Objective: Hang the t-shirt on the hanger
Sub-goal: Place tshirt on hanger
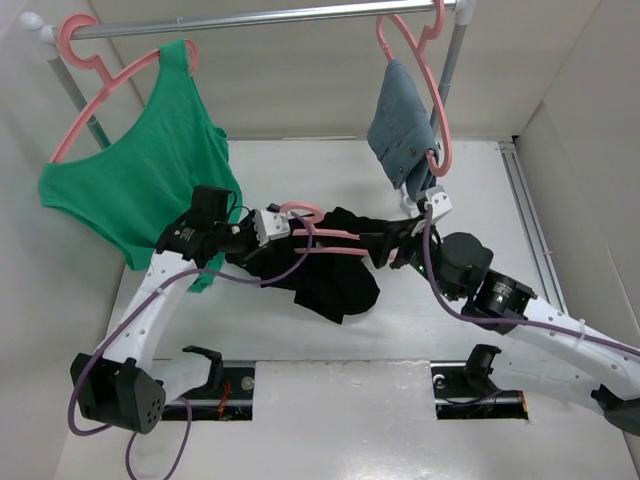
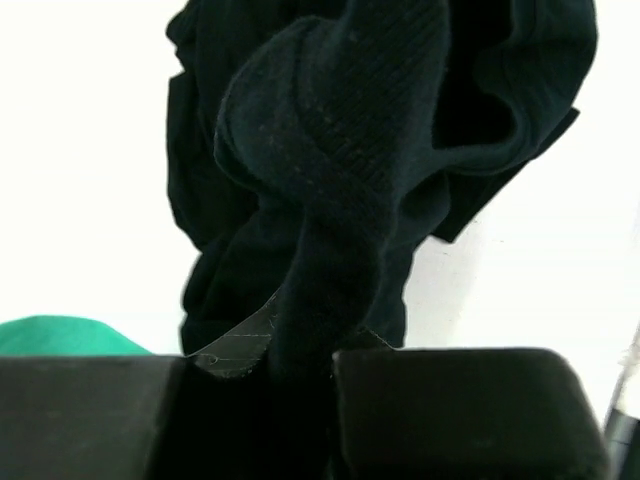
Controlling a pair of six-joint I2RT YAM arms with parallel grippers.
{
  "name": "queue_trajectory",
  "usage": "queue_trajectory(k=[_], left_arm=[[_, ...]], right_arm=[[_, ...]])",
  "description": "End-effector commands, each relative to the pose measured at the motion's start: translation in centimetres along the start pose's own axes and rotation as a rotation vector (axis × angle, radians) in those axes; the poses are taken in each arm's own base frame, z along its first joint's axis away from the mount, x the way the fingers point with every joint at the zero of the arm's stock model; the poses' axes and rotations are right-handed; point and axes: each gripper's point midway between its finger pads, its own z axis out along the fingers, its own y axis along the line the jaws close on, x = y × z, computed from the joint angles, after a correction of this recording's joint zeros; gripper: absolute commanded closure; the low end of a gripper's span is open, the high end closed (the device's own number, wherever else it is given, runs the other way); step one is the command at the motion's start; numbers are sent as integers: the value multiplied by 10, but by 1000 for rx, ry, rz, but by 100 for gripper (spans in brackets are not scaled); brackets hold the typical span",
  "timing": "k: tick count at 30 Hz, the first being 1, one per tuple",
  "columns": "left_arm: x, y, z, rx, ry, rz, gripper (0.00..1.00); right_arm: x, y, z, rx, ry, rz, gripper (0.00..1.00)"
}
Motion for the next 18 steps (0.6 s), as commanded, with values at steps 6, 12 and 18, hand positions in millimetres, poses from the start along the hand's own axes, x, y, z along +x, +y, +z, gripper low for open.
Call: queue_trajectory(k=[6, 12, 18], left_arm=[[-39, 12, -16, -112, -142, -160, 100], [-38, 23, -20, -187, -130, -209, 100], [-28, 12, -18, -171, -111, -172, 100]], right_arm=[[86, 13, 12, -10, 239, 53, 51], [81, 44, 27, -41, 227, 25, 70], [28, 23, 14, 120, 92, 18, 32]])
